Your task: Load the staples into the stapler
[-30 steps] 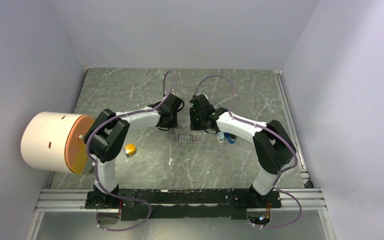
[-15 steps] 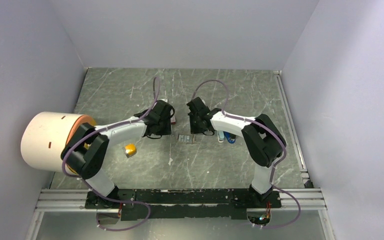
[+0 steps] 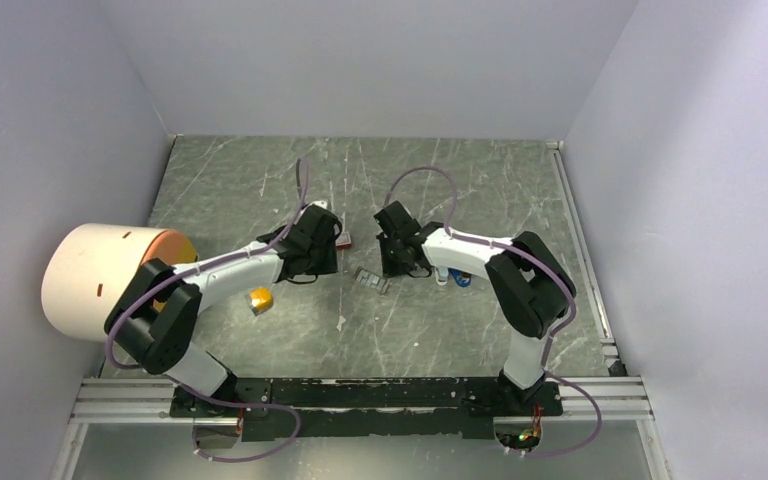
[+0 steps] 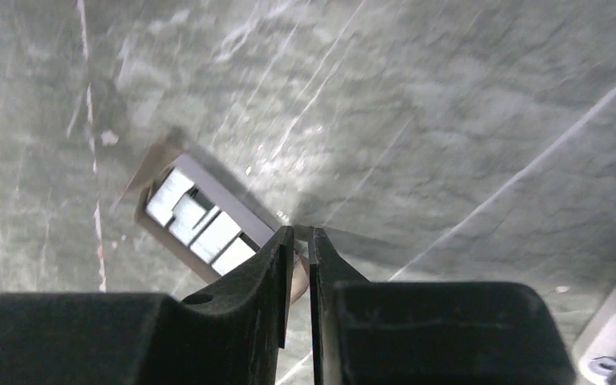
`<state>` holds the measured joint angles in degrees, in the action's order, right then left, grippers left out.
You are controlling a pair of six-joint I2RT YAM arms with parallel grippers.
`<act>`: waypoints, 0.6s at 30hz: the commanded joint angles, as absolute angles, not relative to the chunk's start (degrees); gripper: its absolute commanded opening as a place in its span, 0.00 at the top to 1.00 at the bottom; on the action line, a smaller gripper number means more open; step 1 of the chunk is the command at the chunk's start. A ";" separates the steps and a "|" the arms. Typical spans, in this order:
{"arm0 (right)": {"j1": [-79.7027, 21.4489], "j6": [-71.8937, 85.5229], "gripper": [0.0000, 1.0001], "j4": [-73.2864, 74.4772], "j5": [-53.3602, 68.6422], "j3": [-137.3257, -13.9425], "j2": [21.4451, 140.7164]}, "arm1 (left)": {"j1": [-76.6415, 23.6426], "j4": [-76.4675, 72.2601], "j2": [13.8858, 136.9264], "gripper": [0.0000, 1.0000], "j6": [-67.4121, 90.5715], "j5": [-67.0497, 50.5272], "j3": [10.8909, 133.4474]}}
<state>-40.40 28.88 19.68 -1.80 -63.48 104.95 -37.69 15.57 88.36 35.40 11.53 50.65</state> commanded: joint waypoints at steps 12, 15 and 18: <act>-47.44 33.19 0.79 19.84 -1.83 -61.91 102.84 | -37.70 11.09 73.11 0.61 38.87 18.41 42.57; -47.46 34.59 0.77 22.33 -7.37 -62.99 100.81 | -37.71 12.44 71.08 0.61 38.95 19.15 42.08; -47.20 33.95 0.73 26.32 -14.19 -64.14 97.77 | -37.70 13.29 69.11 0.60 38.95 19.34 41.52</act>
<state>-47.57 32.95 21.02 -4.01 -61.78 102.56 -37.69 12.73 71.70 38.39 16.93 42.41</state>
